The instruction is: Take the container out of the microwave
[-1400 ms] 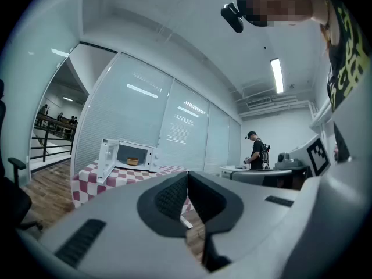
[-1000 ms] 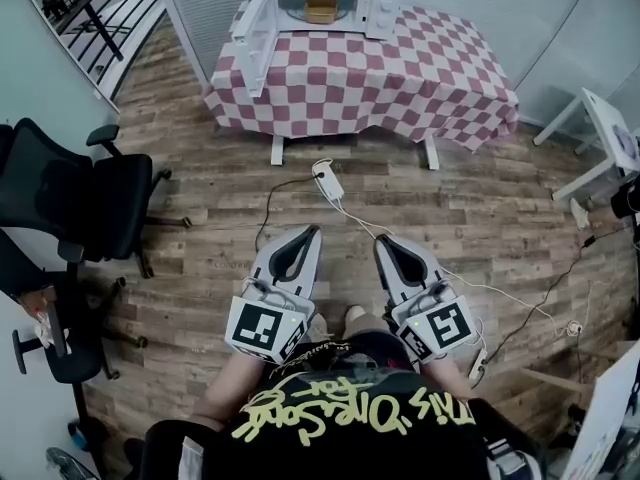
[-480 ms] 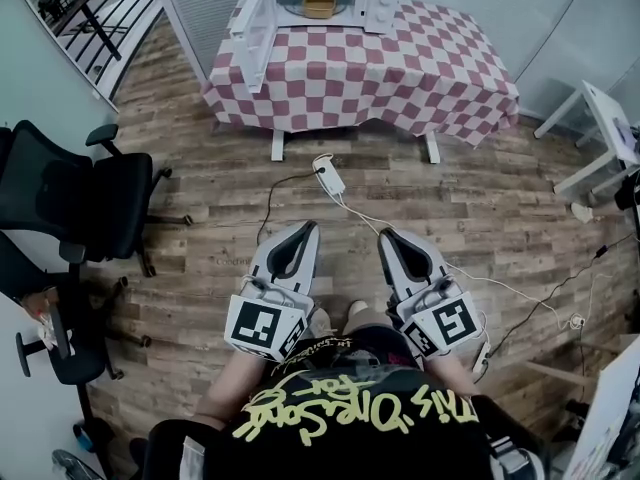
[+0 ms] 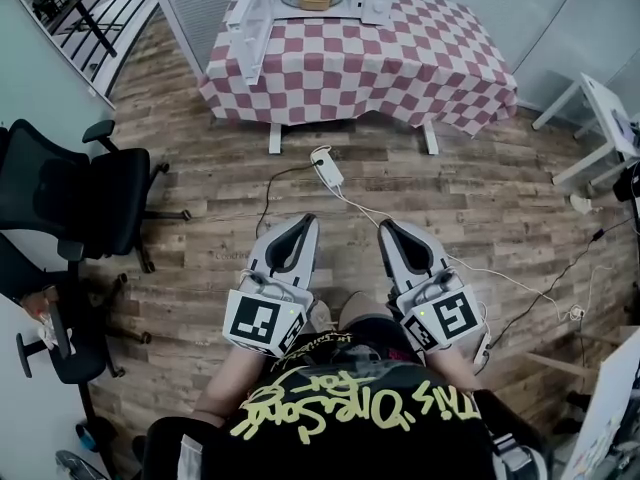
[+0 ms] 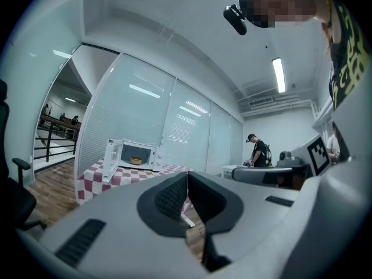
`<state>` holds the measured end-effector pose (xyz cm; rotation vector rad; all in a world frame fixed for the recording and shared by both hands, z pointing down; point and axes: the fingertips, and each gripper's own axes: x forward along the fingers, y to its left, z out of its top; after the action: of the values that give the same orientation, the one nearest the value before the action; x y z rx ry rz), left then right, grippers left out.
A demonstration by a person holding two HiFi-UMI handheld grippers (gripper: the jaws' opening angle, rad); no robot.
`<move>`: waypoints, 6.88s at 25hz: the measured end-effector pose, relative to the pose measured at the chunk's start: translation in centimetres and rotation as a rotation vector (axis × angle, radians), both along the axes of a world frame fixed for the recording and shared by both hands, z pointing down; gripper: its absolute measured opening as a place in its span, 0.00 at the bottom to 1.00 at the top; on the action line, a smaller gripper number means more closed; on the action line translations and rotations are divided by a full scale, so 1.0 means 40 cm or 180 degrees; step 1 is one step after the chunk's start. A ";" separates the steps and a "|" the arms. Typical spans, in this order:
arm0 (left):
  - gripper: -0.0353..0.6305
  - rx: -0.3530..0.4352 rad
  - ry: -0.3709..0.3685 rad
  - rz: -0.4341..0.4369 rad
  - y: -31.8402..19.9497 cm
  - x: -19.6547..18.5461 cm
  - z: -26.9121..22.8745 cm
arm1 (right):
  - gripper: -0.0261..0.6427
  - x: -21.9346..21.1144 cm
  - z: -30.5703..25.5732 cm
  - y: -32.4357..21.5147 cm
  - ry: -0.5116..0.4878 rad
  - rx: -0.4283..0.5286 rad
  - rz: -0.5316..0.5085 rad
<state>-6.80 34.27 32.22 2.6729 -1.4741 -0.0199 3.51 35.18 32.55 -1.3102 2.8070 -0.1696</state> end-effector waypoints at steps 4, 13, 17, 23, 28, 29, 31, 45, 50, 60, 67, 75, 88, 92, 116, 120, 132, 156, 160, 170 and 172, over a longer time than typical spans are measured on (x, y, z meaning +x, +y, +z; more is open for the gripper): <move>0.07 -0.0007 -0.0010 0.0032 0.008 0.003 0.001 | 0.06 -0.002 0.000 0.007 0.0022 0.0000 0.0053; 0.07 -0.0072 0.0025 0.0128 0.008 0.030 0.013 | 0.06 0.018 0.013 0.018 0.0013 -0.0054 0.0147; 0.07 -0.0067 -0.0015 0.0100 -0.004 0.030 0.014 | 0.06 0.030 0.021 0.002 -0.0001 -0.0090 0.0155; 0.07 -0.0062 -0.0043 0.0036 -0.042 0.021 0.017 | 0.06 0.017 0.012 -0.048 -0.0042 -0.0044 0.0057; 0.07 -0.0048 -0.0061 -0.0013 -0.077 0.007 0.012 | 0.06 -0.001 -0.003 -0.094 -0.0053 -0.0006 -0.0011; 0.07 -0.0047 -0.0068 -0.0014 -0.084 0.007 0.010 | 0.06 -0.002 -0.007 -0.103 -0.0050 0.0003 -0.0020; 0.07 -0.0037 -0.0081 -0.0013 -0.102 0.008 0.006 | 0.06 -0.003 -0.013 -0.122 -0.0043 0.0021 -0.0027; 0.07 -0.0092 -0.0028 -0.0069 -0.290 0.019 -0.004 | 0.06 0.028 -0.018 -0.296 -0.0053 -0.0021 0.0019; 0.07 -0.0106 -0.0044 -0.0071 -0.345 0.021 -0.002 | 0.06 0.034 -0.009 -0.351 -0.0067 -0.0057 0.0036; 0.07 -0.0052 -0.0042 -0.0092 -0.455 0.048 -0.017 | 0.06 0.062 -0.029 -0.463 -0.0037 0.0001 0.0008; 0.07 -0.0036 -0.0063 -0.0196 -0.535 0.059 -0.031 | 0.06 0.069 -0.043 -0.552 -0.0056 0.0008 -0.0100; 0.07 -0.0024 -0.0037 -0.0328 -0.634 0.090 -0.025 | 0.06 0.104 -0.038 -0.657 -0.0008 0.0043 -0.0220; 0.07 -0.0002 -0.0101 -0.0491 -0.720 0.145 -0.018 | 0.06 0.169 -0.022 -0.749 -0.0091 0.0020 -0.0308; 0.07 -0.0064 -0.0145 -0.0568 -0.719 0.137 0.000 | 0.06 0.167 -0.004 -0.753 -0.0053 -0.0041 -0.0352; 0.07 -0.0097 -0.0117 -0.0697 -0.713 0.125 0.009 | 0.06 0.157 0.007 -0.765 0.0000 -0.0066 -0.0454; 0.07 -0.0089 -0.0102 -0.0695 -0.735 0.125 0.011 | 0.06 0.156 0.004 -0.783 -0.0004 -0.0051 -0.0449; 0.07 -0.0060 -0.0081 -0.0540 -0.837 0.134 0.005 | 0.06 0.152 -0.024 -0.875 -0.0073 0.0061 -0.0315; 0.07 -0.0082 -0.0079 -0.0427 -1.113 0.058 0.008 | 0.06 0.080 -0.003 -1.132 0.0009 -0.0028 -0.0223; 0.07 -0.0093 -0.0035 -0.0337 -1.164 0.052 0.004 | 0.06 0.054 -0.024 -1.186 -0.0075 0.0046 -0.0177; 0.07 -0.0113 -0.0056 -0.0271 -1.272 0.014 -0.009 | 0.06 0.027 -0.025 -1.283 -0.0013 -0.0012 -0.0073; 0.07 -0.0123 -0.0040 -0.0235 -1.287 0.008 -0.007 | 0.06 0.017 -0.022 -1.298 -0.0010 -0.0029 -0.0060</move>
<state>-6.47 -17.21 31.95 2.5921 -1.5598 0.0203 4.21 -16.75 31.68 -1.2843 2.8200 -0.1850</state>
